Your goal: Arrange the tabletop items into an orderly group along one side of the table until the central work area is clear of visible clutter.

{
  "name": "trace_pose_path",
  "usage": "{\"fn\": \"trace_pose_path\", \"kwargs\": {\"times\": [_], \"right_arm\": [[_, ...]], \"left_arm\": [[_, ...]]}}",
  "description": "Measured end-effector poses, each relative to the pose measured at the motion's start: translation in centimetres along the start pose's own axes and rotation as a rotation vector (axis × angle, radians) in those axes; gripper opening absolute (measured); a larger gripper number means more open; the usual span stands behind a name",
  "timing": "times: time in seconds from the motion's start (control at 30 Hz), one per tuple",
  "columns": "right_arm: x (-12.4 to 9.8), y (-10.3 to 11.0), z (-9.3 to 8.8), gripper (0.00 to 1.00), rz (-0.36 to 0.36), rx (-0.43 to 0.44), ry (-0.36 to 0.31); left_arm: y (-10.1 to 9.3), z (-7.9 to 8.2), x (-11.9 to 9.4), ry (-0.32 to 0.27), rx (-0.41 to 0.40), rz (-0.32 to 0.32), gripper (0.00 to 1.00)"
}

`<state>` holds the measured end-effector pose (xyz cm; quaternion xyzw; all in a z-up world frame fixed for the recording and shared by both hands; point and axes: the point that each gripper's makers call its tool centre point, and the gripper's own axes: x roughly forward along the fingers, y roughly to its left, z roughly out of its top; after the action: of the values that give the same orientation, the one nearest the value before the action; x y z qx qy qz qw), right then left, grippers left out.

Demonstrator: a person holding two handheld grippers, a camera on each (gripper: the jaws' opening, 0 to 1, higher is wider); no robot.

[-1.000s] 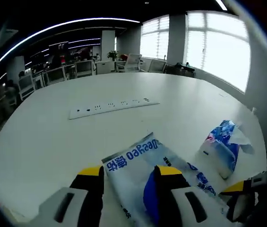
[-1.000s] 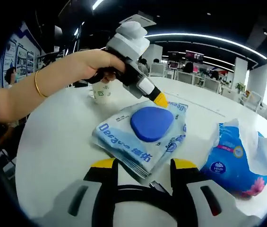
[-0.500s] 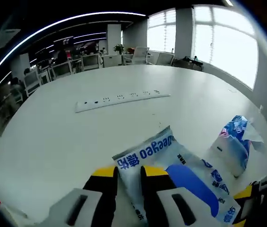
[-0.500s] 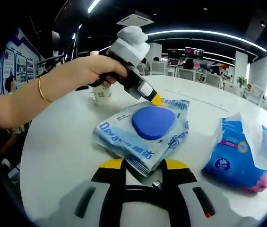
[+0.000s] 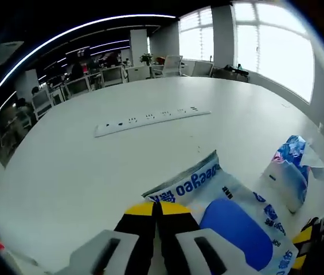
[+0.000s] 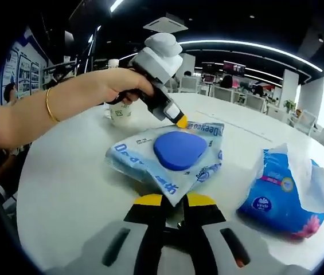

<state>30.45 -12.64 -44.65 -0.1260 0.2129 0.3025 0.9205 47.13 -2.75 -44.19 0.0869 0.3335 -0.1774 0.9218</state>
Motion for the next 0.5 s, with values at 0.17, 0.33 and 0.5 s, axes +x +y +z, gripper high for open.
{"fn": "trace_pose_path", "kwargs": {"times": [0.17, 0.33, 0.5], "right_arm": [[-0.2, -0.2, 0.1, 0.06, -0.008, -0.017, -0.006], [-0.4, -0.3, 0.2, 0.05, -0.015, -0.04, -0.009], [-1.0, -0.3, 0.5, 0.05, -0.02, -0.061, -0.016]], "left_arm": [[-0.1, 0.1, -0.3, -0.006, -0.012, -0.013, 0.0], [-0.2, 0.3, -0.6, -0.009, -0.018, -0.022, 0.0], [-0.3, 0.5, -1.3, -0.014, -0.026, -0.038, 0.0]]}}
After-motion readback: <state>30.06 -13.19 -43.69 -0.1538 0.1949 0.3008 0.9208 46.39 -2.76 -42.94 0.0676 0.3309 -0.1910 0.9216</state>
